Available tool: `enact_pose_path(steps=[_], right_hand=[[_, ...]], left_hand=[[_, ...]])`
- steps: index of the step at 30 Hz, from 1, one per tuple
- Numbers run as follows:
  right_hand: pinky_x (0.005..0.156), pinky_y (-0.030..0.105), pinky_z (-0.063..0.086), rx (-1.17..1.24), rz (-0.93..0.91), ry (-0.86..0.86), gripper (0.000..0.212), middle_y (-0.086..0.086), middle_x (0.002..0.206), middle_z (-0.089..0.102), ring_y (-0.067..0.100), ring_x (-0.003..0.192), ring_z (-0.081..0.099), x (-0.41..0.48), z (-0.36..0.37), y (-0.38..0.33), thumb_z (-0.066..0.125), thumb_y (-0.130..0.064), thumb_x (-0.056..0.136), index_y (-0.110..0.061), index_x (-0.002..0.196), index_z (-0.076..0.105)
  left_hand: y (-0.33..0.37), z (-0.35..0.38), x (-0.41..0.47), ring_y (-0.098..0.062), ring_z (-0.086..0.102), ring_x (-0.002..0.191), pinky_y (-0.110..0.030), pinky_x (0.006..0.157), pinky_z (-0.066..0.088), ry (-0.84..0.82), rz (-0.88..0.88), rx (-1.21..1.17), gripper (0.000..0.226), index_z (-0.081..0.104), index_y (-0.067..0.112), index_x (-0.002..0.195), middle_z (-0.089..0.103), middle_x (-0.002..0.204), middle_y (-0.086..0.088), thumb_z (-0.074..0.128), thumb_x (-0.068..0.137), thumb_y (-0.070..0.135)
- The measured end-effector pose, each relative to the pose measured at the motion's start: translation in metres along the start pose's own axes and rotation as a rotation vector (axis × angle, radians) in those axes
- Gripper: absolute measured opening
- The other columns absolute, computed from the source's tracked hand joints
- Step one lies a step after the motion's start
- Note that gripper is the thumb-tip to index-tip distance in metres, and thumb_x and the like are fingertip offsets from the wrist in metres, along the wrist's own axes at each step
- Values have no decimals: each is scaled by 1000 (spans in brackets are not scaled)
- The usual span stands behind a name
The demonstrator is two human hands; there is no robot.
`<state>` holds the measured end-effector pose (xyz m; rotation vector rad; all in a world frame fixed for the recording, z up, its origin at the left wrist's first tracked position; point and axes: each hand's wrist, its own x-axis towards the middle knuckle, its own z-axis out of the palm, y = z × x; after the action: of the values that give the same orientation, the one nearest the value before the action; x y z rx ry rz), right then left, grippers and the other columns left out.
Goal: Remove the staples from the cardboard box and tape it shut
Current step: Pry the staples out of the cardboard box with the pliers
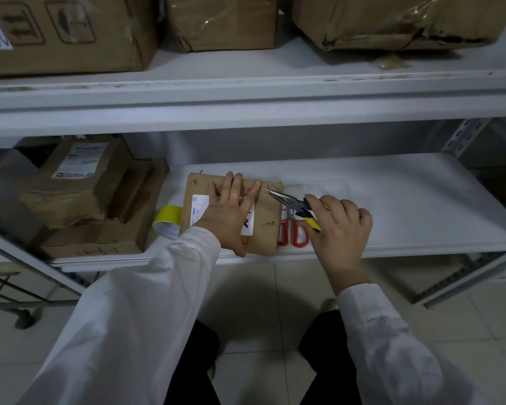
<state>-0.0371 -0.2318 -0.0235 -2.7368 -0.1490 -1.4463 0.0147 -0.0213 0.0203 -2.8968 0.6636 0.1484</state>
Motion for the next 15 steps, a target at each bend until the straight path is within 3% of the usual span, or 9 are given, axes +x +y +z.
enact_pose_path(steps=[4, 9, 12, 15], right_hand=[[74, 32, 28, 96, 221, -49, 49, 4, 100, 66, 23, 92, 50, 3, -3, -2, 75, -44, 70, -23, 112, 59], [84, 38, 35, 294, 936, -407, 62, 7, 122, 59, 32, 108, 53, 1, -7, 10, 74, -49, 71, -22, 125, 59], [87, 41, 36, 242, 1055, -630, 56, 8, 115, 58, 34, 106, 53, -11, -7, 21, 73, -52, 72, -25, 120, 60], [87, 41, 34, 203, 1056, -725, 50, 8, 109, 59, 34, 104, 52, -18, -4, 22, 72, -48, 75, -25, 117, 61]], left_hand=[[0, 1, -3, -41, -18, 142, -59, 113, -2, 10, -2, 24, 141, -24, 19, 145, -17, 154, -21, 78, 56, 59], [0, 2, -4, -41, -18, 142, -59, 113, -2, 14, -4, 31, 142, -24, 18, 145, -17, 154, -22, 78, 56, 59], [0, 3, -4, -41, -19, 142, -59, 113, -2, 10, -2, 37, 142, -24, 18, 145, -18, 154, -21, 78, 56, 61], [0, 2, -3, -40, -19, 142, -59, 113, -4, 11, -4, 20, 141, -24, 19, 145, -18, 154, -20, 78, 57, 60]])
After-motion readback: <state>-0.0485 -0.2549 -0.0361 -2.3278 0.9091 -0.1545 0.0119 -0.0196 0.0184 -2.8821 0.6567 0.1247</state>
